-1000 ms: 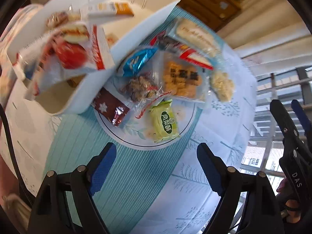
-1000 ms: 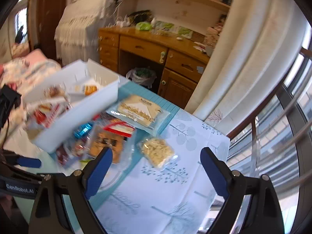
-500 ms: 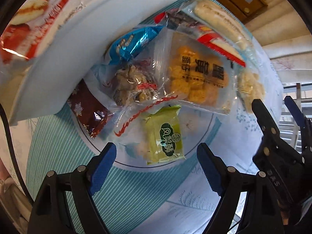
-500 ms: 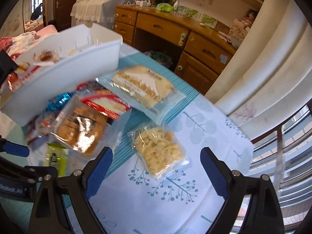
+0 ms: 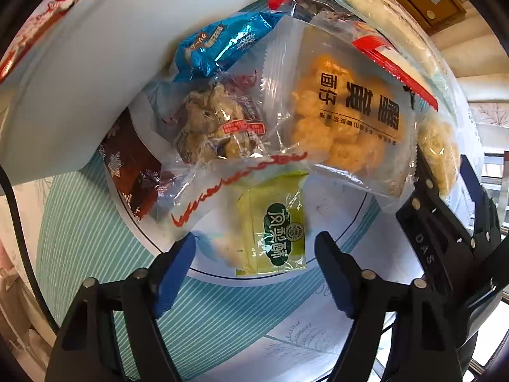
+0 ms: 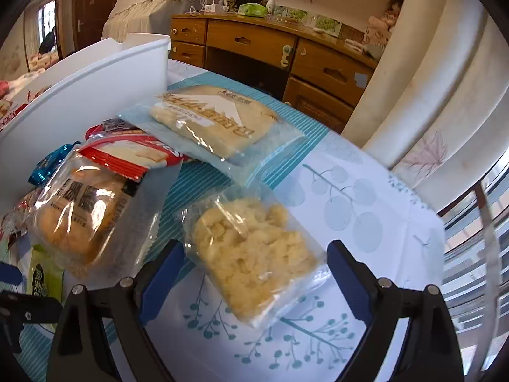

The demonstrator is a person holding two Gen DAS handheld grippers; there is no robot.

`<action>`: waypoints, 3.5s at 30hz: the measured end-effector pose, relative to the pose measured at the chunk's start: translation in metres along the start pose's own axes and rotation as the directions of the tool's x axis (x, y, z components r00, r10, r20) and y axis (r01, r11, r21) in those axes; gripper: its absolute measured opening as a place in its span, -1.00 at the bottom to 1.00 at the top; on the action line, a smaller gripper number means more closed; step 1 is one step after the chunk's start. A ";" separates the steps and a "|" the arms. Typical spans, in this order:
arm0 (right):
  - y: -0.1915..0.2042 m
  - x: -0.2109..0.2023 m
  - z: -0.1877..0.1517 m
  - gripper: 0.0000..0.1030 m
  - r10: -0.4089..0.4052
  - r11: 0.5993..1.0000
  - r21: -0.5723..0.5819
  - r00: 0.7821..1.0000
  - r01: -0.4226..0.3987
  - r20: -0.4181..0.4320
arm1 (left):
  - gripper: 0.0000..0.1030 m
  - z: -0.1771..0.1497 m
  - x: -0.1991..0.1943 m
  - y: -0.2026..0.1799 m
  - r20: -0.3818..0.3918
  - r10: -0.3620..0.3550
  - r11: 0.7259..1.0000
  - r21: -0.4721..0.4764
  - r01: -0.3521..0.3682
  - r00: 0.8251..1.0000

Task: Organize snacks
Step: 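Grasp the green mooncake pack with left tool while right tool grasps the clear crumb-cake bag, then place the green pack in the tray with left tool while right tool places the crumb-cake bag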

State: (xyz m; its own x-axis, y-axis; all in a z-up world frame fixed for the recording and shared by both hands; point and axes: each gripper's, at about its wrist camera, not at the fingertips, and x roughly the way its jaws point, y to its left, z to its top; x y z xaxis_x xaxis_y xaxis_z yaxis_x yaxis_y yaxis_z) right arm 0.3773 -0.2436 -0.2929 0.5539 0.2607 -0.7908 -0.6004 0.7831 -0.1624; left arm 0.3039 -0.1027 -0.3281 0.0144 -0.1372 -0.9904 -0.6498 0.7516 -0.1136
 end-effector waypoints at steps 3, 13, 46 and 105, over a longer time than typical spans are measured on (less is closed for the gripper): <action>-0.006 0.005 0.002 0.79 0.039 0.998 0.054 0.999 -0.039 0.000 | 0.40 0.002 0.001 -0.003 0.007 0.013 1.000 -0.015 -0.013 1.000; -0.011 0.011 0.007 0.57 0.061 0.986 0.158 0.997 -0.053 -0.051 | -0.07 -0.013 0.005 -0.007 -0.029 0.036 0.998 -0.051 -0.038 0.999; 0.059 -0.136 -0.039 0.45 0.113 0.942 0.333 0.967 -0.031 -0.228 | -0.29 -0.071 -0.121 0.040 -0.044 -0.054 0.982 0.177 0.061 0.998; 0.216 -0.084 0.122 0.59 0.180 0.599 0.785 0.982 -0.158 0.060 | -0.20 0.115 -0.208 0.241 0.322 -0.422 0.721 0.686 0.099 0.847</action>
State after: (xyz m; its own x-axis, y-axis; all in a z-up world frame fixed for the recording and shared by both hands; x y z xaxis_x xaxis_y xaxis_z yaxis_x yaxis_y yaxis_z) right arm 0.2715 -0.0279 -0.1898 0.4706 0.4310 -0.7699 0.0054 0.8712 0.4910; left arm 0.2316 0.1810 -0.1581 0.5316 -0.2258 -0.8163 0.0539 0.9709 -0.2335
